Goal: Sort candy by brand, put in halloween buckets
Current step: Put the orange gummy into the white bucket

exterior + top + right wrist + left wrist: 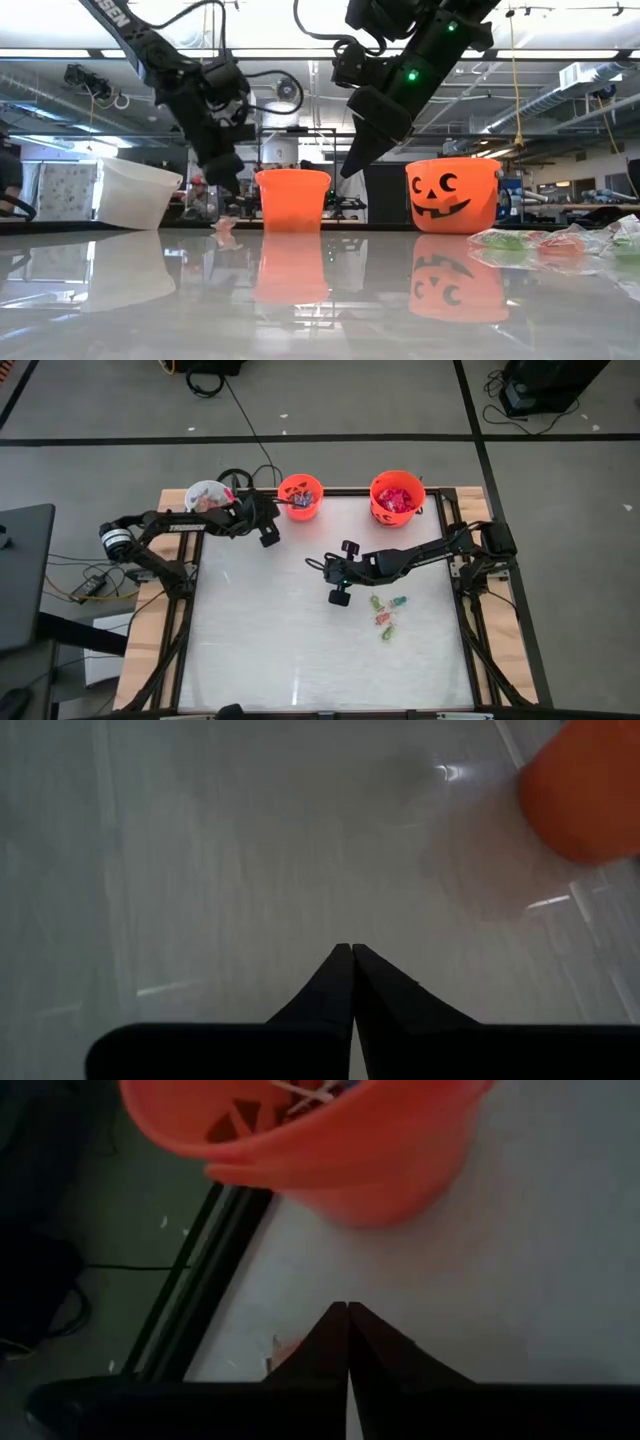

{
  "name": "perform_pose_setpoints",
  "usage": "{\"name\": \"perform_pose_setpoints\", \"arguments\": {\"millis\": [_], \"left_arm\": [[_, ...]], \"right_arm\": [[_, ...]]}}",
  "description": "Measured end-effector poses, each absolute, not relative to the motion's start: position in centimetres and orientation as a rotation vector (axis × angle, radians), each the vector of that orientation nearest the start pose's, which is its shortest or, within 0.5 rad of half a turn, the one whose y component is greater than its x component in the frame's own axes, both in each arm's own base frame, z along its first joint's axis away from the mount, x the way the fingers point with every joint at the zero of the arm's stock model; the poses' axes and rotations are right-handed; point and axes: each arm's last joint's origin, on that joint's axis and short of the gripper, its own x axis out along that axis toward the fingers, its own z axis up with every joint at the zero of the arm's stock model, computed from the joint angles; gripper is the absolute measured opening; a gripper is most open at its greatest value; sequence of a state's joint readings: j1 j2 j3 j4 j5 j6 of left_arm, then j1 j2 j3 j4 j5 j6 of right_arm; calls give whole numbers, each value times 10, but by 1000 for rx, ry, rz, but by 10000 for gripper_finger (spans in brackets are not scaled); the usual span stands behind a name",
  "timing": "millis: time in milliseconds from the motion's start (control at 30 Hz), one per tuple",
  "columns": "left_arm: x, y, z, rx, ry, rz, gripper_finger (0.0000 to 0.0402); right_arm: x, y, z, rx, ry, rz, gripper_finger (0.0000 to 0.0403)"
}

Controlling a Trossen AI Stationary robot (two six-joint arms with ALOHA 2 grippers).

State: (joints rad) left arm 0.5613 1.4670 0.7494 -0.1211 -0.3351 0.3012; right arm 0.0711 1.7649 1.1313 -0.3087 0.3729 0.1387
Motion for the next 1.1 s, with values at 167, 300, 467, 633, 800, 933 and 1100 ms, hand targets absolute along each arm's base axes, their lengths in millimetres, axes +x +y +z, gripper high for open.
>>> {"name": "perform_pose_setpoints", "arguments": {"millis": [167,300,467,633,800,933,1100], "left_arm": [[225,166,169,94,960,655,44],[220,175,151,33,946,626,100],[219,181,135,62,978,619,156],[217,186,127,35,1000,642,145],[214,190,127,24,1003,666,39],[215,192,130,13,1033,659,10],[223,186,143,29,1037,626,4]], "right_arm": [[359,15,189,-79,900,-339,24],[359,15,189,-77,901,-335,24],[359,17,189,-66,902,-337,25],[359,17,189,-64,902,-334,25],[359,17,189,-63,901,-333,22],[359,18,189,-54,906,-318,18],[358,19,188,-54,920,-318,15]]}}
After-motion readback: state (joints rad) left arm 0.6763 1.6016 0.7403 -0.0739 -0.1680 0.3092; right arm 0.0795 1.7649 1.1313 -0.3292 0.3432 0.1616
